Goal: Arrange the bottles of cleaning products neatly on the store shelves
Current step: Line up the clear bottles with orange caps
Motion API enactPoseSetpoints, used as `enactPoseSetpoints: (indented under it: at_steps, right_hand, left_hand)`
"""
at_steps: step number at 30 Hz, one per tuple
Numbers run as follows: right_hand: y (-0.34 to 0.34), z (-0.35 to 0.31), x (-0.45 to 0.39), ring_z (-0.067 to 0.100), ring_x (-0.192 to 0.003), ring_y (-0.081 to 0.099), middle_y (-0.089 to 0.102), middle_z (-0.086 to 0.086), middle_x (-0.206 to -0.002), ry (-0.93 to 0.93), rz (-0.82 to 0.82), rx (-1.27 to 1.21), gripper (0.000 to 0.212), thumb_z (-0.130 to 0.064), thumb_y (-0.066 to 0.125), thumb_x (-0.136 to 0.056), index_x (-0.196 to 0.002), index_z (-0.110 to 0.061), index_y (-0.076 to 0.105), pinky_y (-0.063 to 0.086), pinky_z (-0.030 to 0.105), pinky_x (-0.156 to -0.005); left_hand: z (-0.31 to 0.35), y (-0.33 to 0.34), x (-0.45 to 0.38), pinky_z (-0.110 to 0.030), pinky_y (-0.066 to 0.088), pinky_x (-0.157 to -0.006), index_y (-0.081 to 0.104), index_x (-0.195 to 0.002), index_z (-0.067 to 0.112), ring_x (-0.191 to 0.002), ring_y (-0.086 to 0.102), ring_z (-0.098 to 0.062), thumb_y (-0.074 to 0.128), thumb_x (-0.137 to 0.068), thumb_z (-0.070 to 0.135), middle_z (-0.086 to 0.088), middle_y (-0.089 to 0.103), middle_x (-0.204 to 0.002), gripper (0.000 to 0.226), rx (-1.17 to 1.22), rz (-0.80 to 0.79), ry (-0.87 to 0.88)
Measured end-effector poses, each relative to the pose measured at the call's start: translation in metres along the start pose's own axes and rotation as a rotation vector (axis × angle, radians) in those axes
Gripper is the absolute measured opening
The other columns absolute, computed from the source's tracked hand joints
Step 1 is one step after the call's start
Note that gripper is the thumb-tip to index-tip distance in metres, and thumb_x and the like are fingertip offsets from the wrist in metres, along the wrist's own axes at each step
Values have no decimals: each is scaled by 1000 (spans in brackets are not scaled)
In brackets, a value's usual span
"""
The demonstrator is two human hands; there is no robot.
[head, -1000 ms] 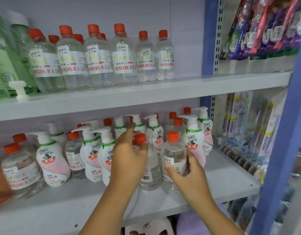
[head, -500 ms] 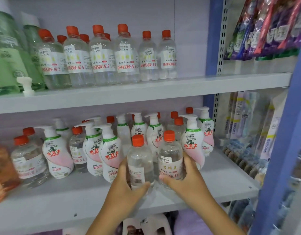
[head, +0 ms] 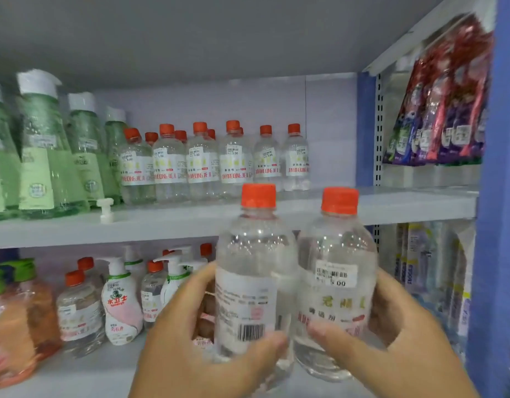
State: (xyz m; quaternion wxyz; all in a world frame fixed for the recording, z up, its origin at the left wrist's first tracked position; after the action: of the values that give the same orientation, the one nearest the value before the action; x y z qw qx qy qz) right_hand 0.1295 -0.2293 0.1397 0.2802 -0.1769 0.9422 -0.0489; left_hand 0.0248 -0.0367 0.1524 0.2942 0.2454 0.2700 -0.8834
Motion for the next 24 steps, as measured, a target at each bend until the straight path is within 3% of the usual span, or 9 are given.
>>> enactPoseSetpoints:
  at_steps: [3,5,7,11,16,19,21,24]
  right_hand:
    - [-16,-81,-21,1,-88,74,77,-21,-97,-148,-26,21,65,-40,90,-49,-107,-56,65,61,21,-72]
    - [-26,-118,-43,2,-91,74,76,-21,-100,-221,-26,44,60,-51,90,-52,-108,-46,67,60,29,-80]
    - [-35,-136,-71,4,-94,74,76,-18,-103,-251,15,76,58,-50,90,-58,-111,-39,68,58,36,-87]
    - [-41,-124,-130,7,-94,75,77,-13,-104,-164,26,115,58,-45,92,-62,-114,-32,69,58,36,-89]
    - [-41,-89,-169,9,-93,73,74,-11,-103,-47,25,212,56,-40,92,-67,-114,-28,64,54,25,-75]
    - [-39,-74,-186,10,-91,70,71,-9,-101,3,5,274,48,-38,92,-69,-105,-27,62,54,26,-71]
    - [-36,-64,-197,11,-90,69,70,-7,-101,42,-15,312,46,-39,91,-71,-101,-28,58,58,30,-74]
    - [-32,-51,-214,14,-94,67,67,-4,-106,91,-44,407,55,-42,88,-73,-112,-24,54,60,35,-82]
  left_hand:
    - [61,-22,-32,-27,60,-66,65,-105,51,-80,76,-7,84,-45,64,17,77,-93,64,91,21,72]
    - [90,-32,-59,-16,56,-59,66,-103,47,-79,73,2,85,-55,66,24,75,-93,55,89,44,108]
    - [108,-37,-88,-10,51,-60,65,-105,44,-78,69,10,79,-60,63,29,73,-93,51,35,76,130]
    - [104,-23,-138,-14,44,-63,61,-113,37,-79,67,8,87,-66,55,21,71,-97,56,-16,81,106]
    - [69,13,-178,-32,57,-67,60,-98,32,-83,70,-8,91,-65,47,11,72,-95,48,-23,3,-30]
    - [49,27,-198,-44,62,-80,58,-110,24,-89,69,-17,91,-60,55,5,70,-101,68,-85,-34,-122]
    - [41,34,-209,-45,62,-79,55,-115,20,-89,68,-19,92,-62,53,2,68,-102,72,-130,-55,-165]
    - [36,47,-222,-39,61,-71,46,-128,17,-88,65,-18,92,-64,48,2,64,-101,85,-188,-98,-173]
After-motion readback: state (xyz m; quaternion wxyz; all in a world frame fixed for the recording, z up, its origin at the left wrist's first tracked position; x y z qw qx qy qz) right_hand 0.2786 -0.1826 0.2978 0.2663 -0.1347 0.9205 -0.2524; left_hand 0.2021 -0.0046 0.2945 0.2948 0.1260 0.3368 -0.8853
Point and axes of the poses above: each hand's wrist, its own x-axis away from the middle knuckle, its own y-axis out of the palm, z = x × y, the point moved 9 cm from there along -x, towards the middle knuckle
